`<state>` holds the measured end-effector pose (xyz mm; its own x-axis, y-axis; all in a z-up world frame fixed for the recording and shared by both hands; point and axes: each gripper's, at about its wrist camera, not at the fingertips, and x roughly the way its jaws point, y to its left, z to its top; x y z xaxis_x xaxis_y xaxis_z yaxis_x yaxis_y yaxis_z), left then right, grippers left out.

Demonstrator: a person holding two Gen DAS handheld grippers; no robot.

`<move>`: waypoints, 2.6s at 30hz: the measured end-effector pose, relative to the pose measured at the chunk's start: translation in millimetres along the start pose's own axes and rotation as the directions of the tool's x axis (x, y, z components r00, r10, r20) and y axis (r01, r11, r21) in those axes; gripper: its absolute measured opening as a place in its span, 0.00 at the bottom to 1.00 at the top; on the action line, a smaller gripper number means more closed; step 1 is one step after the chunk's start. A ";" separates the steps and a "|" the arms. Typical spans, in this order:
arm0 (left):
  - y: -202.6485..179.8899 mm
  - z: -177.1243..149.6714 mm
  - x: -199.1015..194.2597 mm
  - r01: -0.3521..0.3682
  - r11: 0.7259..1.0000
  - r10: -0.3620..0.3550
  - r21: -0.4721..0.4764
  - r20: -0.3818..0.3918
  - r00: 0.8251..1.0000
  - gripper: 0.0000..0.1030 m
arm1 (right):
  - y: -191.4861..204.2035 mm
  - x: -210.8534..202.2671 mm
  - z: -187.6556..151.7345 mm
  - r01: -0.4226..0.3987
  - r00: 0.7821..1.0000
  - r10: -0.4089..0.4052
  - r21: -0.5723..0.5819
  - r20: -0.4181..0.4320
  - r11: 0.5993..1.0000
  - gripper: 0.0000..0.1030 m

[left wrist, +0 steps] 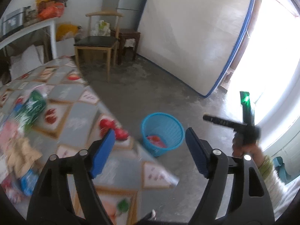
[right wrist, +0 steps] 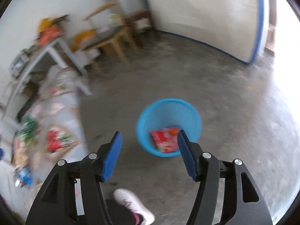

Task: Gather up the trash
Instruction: 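Return both tools to the table toward the red can and blue bag, then grasp the blue plastic bag with the right tool while the left tool grasps the red can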

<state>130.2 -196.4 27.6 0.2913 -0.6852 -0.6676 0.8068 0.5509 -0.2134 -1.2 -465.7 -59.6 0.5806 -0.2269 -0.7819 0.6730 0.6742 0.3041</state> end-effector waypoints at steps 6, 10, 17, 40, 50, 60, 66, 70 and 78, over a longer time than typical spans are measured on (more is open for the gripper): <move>42.5 -48.7 -59.0 -0.136 0.988 0.141 -0.076 0.058 0.988 0.76 | 95.4 -20.6 6.9 -0.191 0.982 0.187 -0.182 -0.037 0.965 0.61; 71.8 -80.4 -96.3 -0.253 0.959 0.265 -0.131 0.088 0.960 0.77 | 158.1 -28.9 -3.2 -0.302 0.953 0.286 -0.286 -0.096 0.909 0.62; 120.3 -140.0 -133.4 -0.331 0.896 0.371 -0.296 0.088 0.925 0.78 | 260.4 -22.8 -39.1 -0.465 0.883 0.378 -0.411 -0.279 0.784 0.63; 179.7 -198.5 -142.7 -0.438 0.816 0.492 -0.376 0.055 0.869 0.79 | 430.4 59.7 -130.3 -0.555 0.802 0.235 -0.539 -0.550 0.634 0.71; 194.3 -203.9 -137.3 -0.409 0.822 0.460 -0.396 0.039 0.887 0.79 | 436.5 92.2 -154.6 -0.558 0.783 0.182 -0.542 -0.595 0.628 0.34; 245.6 -187.0 -166.4 -0.272 0.772 0.423 -0.574 0.144 0.895 0.79 | 406.5 77.9 -149.3 -0.542 0.791 0.170 -0.545 -0.587 0.640 0.19; 290.4 -147.7 -157.6 -0.314 0.739 0.451 -0.596 0.093 0.887 0.56 | 380.6 72.2 -141.3 -0.531 0.790 0.178 -0.510 -0.586 0.677 0.18; 313.3 -131.4 -132.7 -0.298 0.745 0.389 -0.597 0.026 0.921 0.35 | 371.9 71.4 -138.3 -0.530 0.788 0.188 -0.489 -0.587 0.693 0.18; 289.8 -143.8 -126.4 -0.326 0.780 0.349 -0.534 -0.060 0.935 0.22 | 367.6 69.1 -136.5 -0.541 0.782 0.201 -0.482 -0.590 0.689 0.18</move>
<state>253.3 118.4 -52.4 0.5235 -0.4196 -0.7415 0.2597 0.9075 -0.3301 223.7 -137.6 -76.1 0.3186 0.3728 -0.8715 -0.0712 0.9262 0.3701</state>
